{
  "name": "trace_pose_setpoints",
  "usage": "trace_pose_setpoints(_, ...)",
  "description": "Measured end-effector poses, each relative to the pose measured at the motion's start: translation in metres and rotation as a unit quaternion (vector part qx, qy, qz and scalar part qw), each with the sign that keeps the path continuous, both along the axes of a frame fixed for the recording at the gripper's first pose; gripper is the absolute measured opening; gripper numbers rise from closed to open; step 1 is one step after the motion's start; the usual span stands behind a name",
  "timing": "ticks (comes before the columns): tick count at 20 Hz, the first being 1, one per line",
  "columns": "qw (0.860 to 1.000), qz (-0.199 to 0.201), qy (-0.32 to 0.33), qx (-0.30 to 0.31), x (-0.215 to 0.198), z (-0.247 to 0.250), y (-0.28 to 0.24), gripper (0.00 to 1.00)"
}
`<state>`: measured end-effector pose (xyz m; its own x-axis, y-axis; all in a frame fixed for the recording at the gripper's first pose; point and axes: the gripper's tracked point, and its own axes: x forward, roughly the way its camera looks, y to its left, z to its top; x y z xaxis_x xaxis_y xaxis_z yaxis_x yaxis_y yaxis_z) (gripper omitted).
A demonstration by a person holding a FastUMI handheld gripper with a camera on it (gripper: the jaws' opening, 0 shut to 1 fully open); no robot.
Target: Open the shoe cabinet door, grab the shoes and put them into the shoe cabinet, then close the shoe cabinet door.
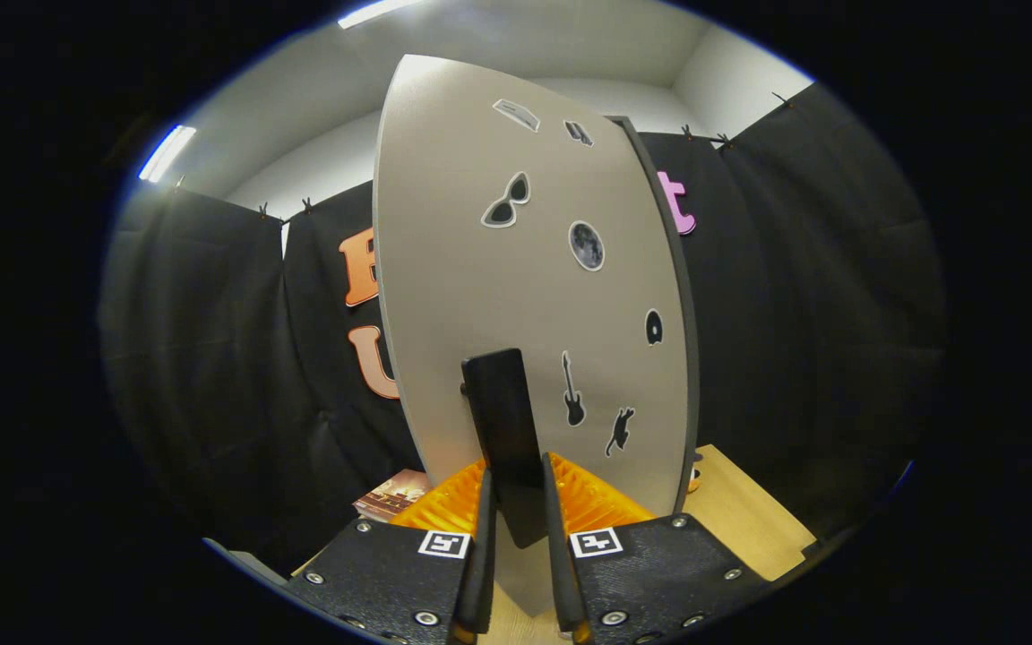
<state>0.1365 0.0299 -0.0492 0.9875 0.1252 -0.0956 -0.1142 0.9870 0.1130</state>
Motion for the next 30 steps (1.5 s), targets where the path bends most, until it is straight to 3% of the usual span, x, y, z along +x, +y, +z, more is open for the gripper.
trace_pose_setpoints(9, 0.999, -0.036, -0.006, 0.002, -0.02, 0.003, -0.053, 0.26)
trace_pose_setpoints(20, 0.994, -0.107, -0.003, 0.009, -0.023, -0.003, -0.149, 0.26)
trace_pose_setpoints(21, 0.993, -0.114, -0.007, 0.009, -0.023, -0.002, -0.16, 0.2)
trace_pose_setpoints(23, 0.994, -0.109, -0.01, 0.013, -0.022, -0.001, -0.165, 0.15)
trace_pose_setpoints(30, 0.995, -0.097, -0.007, -0.015, -0.021, -0.001, -0.176, 0.15)
